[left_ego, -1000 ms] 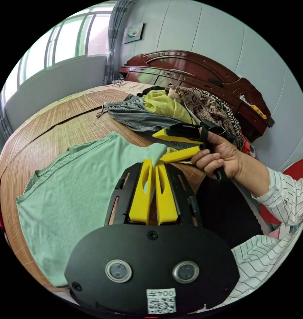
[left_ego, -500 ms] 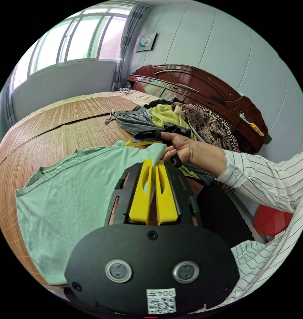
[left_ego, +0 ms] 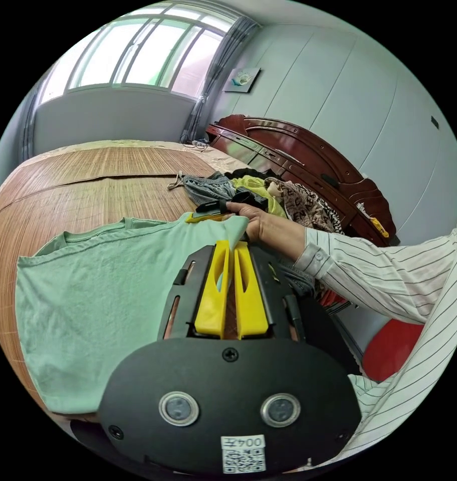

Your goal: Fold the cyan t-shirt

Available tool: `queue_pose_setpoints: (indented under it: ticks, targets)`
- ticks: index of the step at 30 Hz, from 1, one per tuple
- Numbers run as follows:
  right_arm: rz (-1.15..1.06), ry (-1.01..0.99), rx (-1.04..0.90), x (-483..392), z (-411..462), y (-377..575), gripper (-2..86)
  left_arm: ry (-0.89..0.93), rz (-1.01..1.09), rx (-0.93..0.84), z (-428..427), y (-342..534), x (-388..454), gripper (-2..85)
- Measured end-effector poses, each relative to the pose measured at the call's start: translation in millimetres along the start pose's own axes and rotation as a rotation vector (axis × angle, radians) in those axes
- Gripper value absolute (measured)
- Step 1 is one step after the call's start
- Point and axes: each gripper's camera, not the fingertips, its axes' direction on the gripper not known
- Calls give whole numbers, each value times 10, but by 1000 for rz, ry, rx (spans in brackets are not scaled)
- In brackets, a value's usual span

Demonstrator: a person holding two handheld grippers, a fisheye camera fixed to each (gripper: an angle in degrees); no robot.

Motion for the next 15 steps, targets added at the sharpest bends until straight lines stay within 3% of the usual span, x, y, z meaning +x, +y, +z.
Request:
queue_pose_setpoints:
  ticks: [6, 15]
  targets:
    - [-143, 82, -1, -1289, 436, 55, 10, -9, -213, 151, -979, 32, -565, 12]
    - [-360, 388, -77, -3290, 2121, 406, 0, 8, -594, 337, -2443, 541, -1741, 13]
